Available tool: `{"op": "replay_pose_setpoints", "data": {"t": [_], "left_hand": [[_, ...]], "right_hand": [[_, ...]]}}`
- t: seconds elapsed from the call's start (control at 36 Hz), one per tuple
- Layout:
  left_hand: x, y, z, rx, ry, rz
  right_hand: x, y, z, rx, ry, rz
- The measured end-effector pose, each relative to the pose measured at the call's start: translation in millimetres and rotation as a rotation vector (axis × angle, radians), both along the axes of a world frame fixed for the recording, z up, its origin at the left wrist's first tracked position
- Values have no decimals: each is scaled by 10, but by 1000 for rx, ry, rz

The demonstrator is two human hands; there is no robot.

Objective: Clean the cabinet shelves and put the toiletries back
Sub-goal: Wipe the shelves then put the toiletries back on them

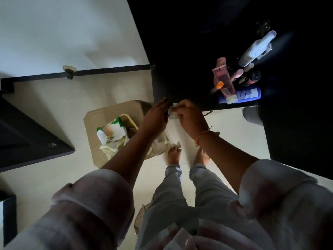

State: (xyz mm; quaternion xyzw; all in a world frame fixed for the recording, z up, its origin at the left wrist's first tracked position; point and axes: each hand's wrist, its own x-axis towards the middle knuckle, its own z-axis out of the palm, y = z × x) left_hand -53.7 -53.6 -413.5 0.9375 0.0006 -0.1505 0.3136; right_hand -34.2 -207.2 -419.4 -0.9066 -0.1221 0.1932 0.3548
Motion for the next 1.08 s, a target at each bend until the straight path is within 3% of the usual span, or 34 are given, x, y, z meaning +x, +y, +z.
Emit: {"op": "replay_pose_setpoints", "data": {"t": [0.19, 0.47, 0.61, 0.83, 1.08], "left_hand": [[-527, 77, 97, -201, -26, 372], [-1130, 704, 149, -11, 7, 723], [-1461, 997, -61, 64, -34, 811], [-1718, 1091, -326, 75, 81, 775], [-1736, 1098, -127, 154, 63, 703]], "right_hand": [[-250, 304, 164, 266, 231, -158], [-669, 923, 130, 226, 402, 109], [-833, 1124, 77, 65, 352, 259], [-999, 1207, 35, -126, 229, 469], [-991, 1130, 165, -172, 181, 491]]}}
